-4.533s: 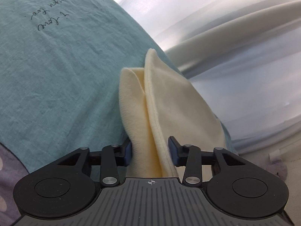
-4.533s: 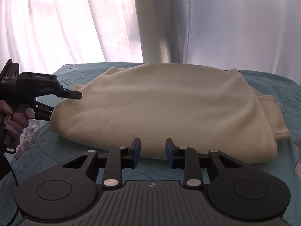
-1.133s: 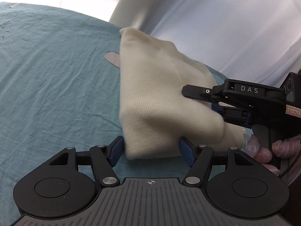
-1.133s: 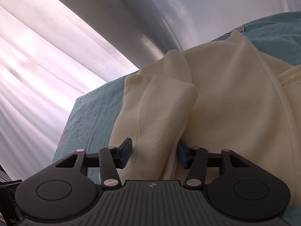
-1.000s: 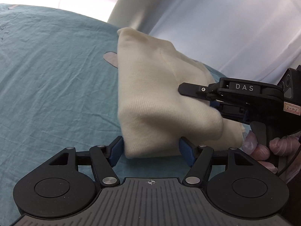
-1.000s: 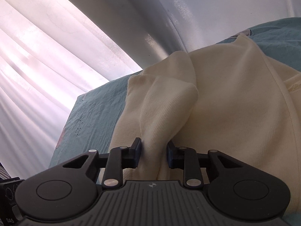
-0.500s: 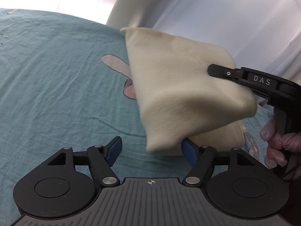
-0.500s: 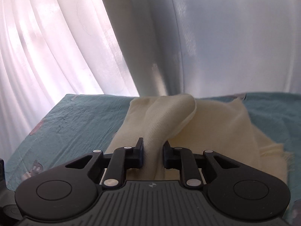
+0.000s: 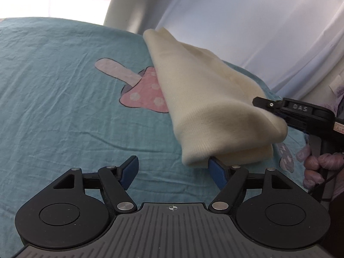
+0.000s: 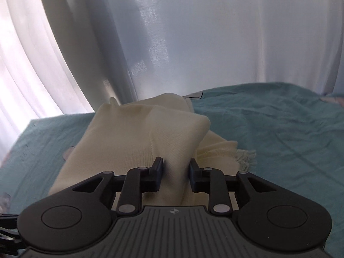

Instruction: Fold small clothes

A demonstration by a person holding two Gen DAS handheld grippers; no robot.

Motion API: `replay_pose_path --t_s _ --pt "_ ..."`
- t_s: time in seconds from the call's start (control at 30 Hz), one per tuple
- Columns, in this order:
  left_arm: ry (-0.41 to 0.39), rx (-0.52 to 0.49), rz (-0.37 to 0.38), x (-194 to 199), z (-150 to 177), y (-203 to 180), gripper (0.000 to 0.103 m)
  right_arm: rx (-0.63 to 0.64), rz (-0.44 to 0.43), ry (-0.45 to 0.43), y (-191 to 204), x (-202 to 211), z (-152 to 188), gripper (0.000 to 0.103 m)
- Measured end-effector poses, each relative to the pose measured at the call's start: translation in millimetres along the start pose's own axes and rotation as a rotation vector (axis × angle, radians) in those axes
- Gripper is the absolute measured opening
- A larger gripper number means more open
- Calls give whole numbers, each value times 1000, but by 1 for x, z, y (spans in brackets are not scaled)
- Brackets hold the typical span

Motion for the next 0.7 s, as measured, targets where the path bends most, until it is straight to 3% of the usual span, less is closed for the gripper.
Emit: replay_pose_path --t_s 0.2,0.33,0.47,0.57,0.63,0.7 --pt "1 45 47 3 -2 -2 79 -210 -206 42 -18 27 18 32" --pt "15 15 63 -1 0 -14 79 -211 -222 75 -4 33 26 36" --pt "33 -24 54 -10 3 -24 79 -244 -276 100 -4 34 37 50" --pt "37 -21 27 -19 3 -26 79 -270 -305 133 -1 26 38 51" --pt "31 -15 -3 -22 3 -24 72 -253 -302 130 4 21 37 48" --pt "32 -15 -10 -22 2 -22 63 -239 -281 121 6 14 37 18"
Point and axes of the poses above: each gripper's, at about its wrist camera, not at the fingertips, and x roughly against the way its jaws point, y to its left, z to its underside, the point moved 7 cm from there along -x, roughly the way its jaws point, and after that the axes turned 3 degrees about x, right-handed, at the moved point
